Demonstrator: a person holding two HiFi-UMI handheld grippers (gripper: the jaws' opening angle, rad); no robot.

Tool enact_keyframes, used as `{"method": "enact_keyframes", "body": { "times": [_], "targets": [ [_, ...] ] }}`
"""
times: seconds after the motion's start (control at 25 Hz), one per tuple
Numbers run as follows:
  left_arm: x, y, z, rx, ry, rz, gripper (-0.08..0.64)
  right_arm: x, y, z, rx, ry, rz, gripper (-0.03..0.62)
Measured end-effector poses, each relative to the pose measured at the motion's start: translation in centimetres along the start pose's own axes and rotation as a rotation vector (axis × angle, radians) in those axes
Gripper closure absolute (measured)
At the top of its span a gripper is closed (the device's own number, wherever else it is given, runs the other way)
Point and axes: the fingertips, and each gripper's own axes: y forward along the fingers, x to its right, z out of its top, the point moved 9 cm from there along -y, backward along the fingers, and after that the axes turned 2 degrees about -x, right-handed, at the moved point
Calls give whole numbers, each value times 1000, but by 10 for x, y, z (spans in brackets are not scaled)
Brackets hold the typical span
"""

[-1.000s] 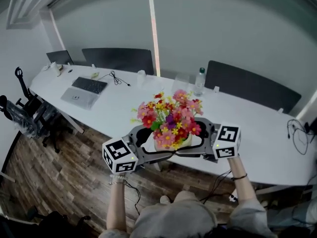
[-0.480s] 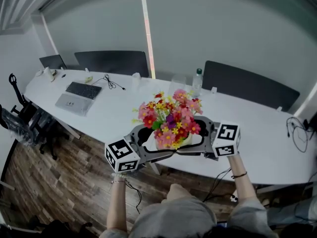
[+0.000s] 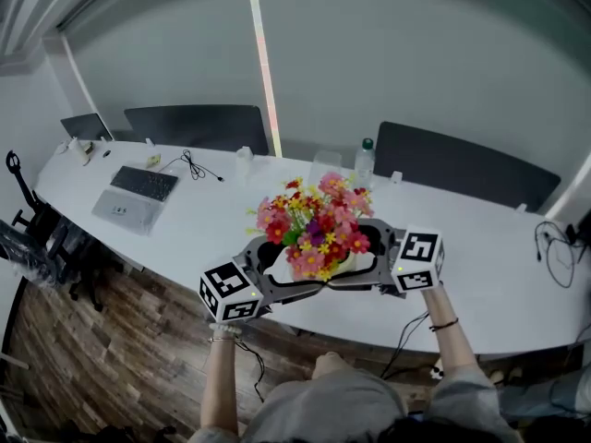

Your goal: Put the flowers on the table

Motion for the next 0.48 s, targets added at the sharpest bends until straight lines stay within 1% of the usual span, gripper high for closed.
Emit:
{"method": "enact_keyframes", "body": {
  "times": [0.2, 0.48],
  "targets": [
    [-22, 9, 1, -14, -10, -2, 112, 24, 2, -1, -2, 12, 3, 130],
    [-36, 18, -1, -26, -27, 32, 112, 47, 3, -4, -11, 14, 39, 130]
  ]
}}
